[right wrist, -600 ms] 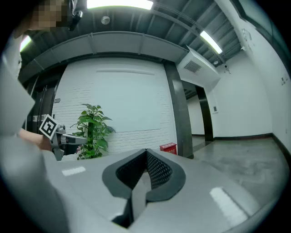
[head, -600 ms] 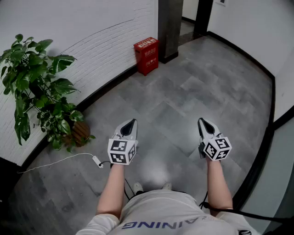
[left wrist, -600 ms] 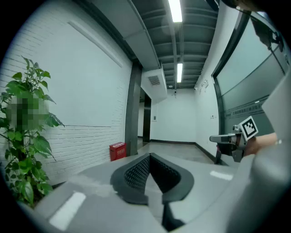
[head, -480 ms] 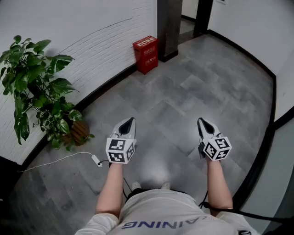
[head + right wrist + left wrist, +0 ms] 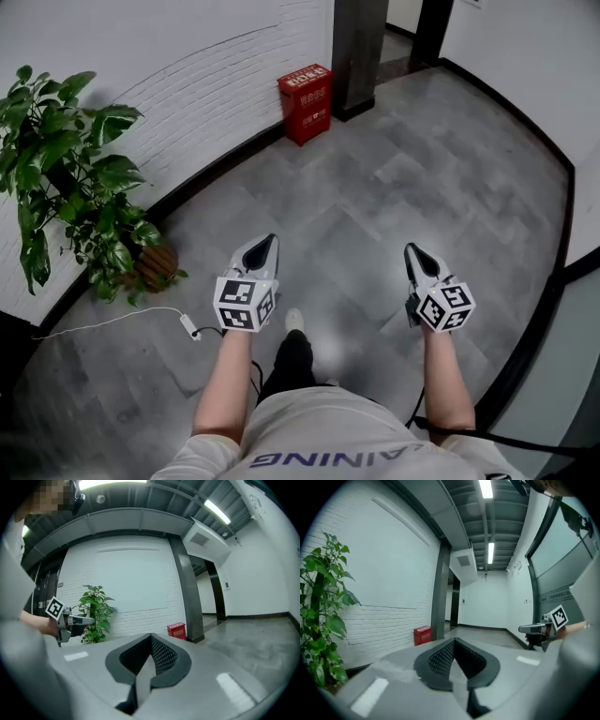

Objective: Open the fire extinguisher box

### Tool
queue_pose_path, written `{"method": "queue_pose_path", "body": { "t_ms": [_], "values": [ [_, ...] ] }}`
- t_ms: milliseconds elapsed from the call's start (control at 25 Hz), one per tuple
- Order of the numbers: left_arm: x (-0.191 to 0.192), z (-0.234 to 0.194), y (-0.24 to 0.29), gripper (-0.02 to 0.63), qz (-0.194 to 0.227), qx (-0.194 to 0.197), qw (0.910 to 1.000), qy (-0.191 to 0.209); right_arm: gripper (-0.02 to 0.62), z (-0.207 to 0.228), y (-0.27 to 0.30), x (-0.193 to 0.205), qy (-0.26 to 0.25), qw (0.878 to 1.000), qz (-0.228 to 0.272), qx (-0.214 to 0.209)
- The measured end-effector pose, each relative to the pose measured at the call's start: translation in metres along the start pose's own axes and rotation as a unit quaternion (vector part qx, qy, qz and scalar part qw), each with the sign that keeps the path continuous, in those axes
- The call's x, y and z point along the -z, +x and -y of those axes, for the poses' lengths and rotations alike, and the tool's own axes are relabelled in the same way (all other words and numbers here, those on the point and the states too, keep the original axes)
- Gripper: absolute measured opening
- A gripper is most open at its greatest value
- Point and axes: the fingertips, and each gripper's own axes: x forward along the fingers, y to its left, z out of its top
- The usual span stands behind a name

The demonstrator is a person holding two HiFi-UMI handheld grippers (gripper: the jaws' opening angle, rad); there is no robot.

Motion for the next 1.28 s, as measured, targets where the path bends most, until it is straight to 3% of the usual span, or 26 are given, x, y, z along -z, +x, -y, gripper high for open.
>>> {"method": "queue_pose_path", "body": {
  "t_ms": [160,400,600,920,1280],
  "values": [
    [-0.009,-0.040,0.071,0.005,0.004,0.013,0.9999,0.010,0.003,0.029,0.066,0.000,-0.010,1.000,-0.007,0.007],
    [-0.060,-0.114,0.188,0.005,0.018,0.016,0.9997,0.007,0.003,0.087,0.184,-0.055,-0.017,0.999,0.008,0.028],
    [-0.076,-0.166,0.264,0.005,0.003,0.016,0.9999,0.001,0.003,0.115,0.268,-0.085,-0.019,0.999,0.013,0.025],
    [-0.096,-0.208,0.369,0.005,0.000,0.015,0.9999,0.000,0.003,0.175,0.374,-0.095,-0.009,1.000,0.005,0.015],
    [-0.124,-0.233,0.530,0.005,-0.011,-0.025,0.9996,-0.001,0.003,0.295,0.512,-0.124,0.002,1.000,-0.002,-0.029]
  ]
}}
